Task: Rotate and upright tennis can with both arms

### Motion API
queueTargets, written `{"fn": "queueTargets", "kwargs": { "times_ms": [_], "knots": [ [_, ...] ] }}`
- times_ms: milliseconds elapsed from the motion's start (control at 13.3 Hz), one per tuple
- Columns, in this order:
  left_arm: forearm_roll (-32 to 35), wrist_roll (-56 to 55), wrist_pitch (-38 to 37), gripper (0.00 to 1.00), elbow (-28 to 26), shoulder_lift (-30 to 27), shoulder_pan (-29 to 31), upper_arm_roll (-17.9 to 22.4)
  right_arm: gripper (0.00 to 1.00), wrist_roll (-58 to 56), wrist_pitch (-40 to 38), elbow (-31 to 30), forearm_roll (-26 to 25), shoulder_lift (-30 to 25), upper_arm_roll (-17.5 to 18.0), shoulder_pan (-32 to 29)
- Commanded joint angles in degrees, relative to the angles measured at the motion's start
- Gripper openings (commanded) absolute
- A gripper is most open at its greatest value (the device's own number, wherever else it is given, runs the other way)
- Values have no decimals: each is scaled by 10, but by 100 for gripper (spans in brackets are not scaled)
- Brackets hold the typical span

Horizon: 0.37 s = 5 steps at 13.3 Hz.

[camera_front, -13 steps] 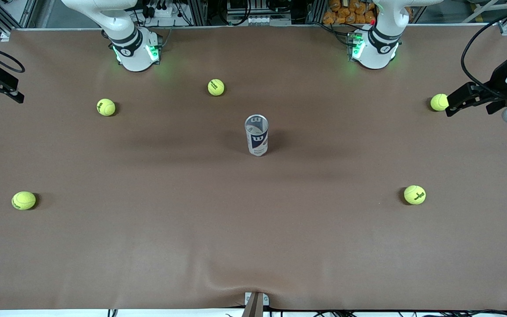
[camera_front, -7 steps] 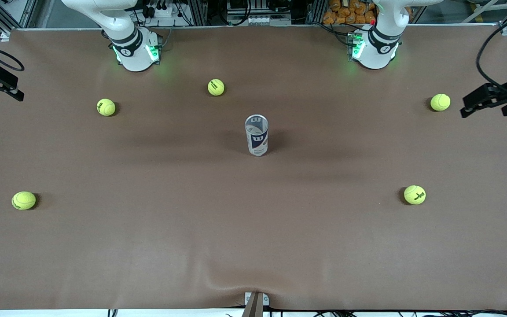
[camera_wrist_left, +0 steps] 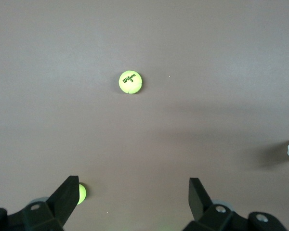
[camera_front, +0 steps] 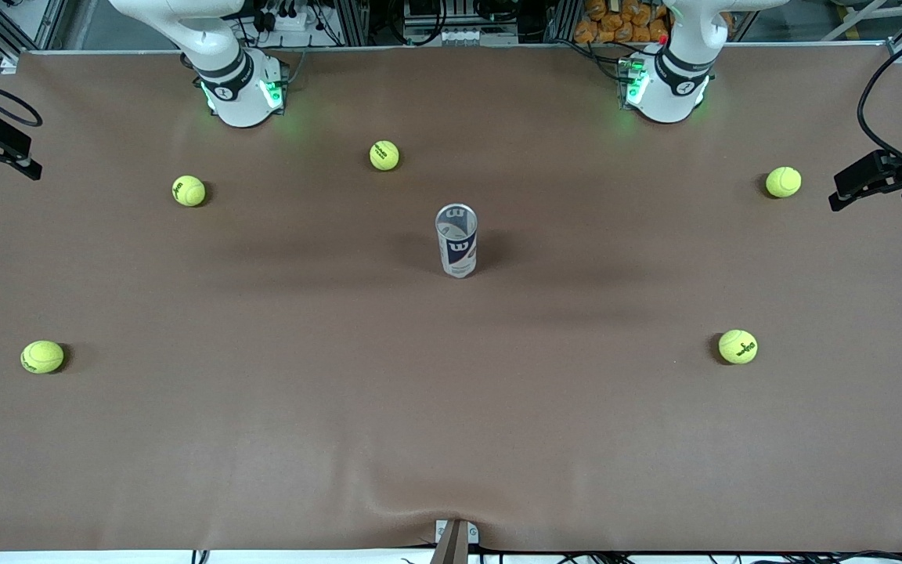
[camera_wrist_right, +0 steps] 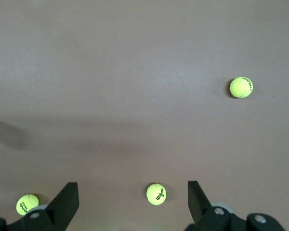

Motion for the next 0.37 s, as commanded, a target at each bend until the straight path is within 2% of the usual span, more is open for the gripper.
{"fn": "queueTargets", "kwargs": {
  "times_ms": [0,300],
  "knots": [
    [-9,6,6,100,-2,-2,1,-1,100,-5,-9,10,3,1,0,-3],
    [-9,5,5,100,-2,-2,1,-1,100,-6,-8,10,3,1,0,-3]
  ]
}}
